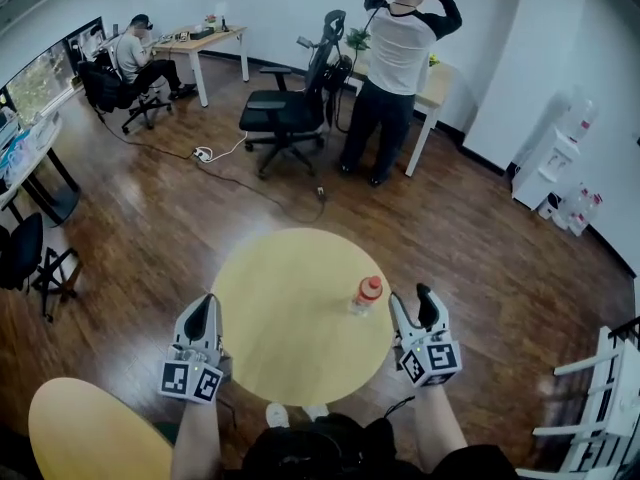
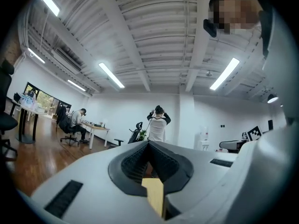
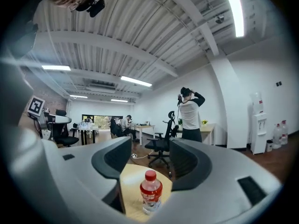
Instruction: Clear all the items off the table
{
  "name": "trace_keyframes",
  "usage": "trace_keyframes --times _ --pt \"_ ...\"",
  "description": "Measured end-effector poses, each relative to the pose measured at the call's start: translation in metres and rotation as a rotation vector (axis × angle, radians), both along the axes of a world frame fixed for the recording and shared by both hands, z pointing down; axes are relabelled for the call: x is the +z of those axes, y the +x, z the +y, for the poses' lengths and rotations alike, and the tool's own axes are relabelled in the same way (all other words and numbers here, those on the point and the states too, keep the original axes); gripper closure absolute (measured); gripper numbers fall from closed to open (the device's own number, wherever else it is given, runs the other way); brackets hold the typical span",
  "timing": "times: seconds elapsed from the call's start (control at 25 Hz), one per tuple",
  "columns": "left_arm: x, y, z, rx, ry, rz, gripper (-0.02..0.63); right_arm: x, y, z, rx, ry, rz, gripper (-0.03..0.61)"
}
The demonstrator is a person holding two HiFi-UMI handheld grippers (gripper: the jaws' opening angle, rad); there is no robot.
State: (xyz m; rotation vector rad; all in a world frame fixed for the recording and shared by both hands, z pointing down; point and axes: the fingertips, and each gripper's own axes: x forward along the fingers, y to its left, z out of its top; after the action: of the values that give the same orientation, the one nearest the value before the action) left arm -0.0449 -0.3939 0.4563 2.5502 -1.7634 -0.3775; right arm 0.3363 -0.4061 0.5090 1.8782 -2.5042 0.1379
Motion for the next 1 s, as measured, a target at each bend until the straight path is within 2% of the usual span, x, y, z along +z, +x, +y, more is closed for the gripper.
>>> trace_keyframes --times 0.12,0.36,0.48,0.72,0.84,1.0 --pt "0.024 -0.001 0.003 -0.006 -0.058 -0.002 0.614 0.036 -0.004 -0.007 -0.007 -0.09 0.018 0.247" --pt "0.069 0.005 -0.008 -0.048 -0.139 -0.006 0.614 0.092 -0.005 -0.021 -0.03 -0.188 0.054 0.242" --pt "0.085 0.007 -0.009 -0.055 -0.203 0.001 0.614 0.118 -0.015 -0.028 -0.061 -0.256 0.037 0.178" --pt "0.102 0.006 -0.021 -0.068 -0.284 -0.011 0.614 0.141 -0.027 -0.065 -0.058 -0.302 0.022 0.178" --pt "0.103 0.005 -0.022 -0.096 -0.293 -0.016 0.614 0.15 -0.028 -0.072 -0.056 -0.302 0.017 0.178" --pt "0.112 0.006 -0.019 -0.088 -0.308 -0.014 0.614 0.162 -0.034 -0.073 -0.077 -0.301 0.035 0.178"
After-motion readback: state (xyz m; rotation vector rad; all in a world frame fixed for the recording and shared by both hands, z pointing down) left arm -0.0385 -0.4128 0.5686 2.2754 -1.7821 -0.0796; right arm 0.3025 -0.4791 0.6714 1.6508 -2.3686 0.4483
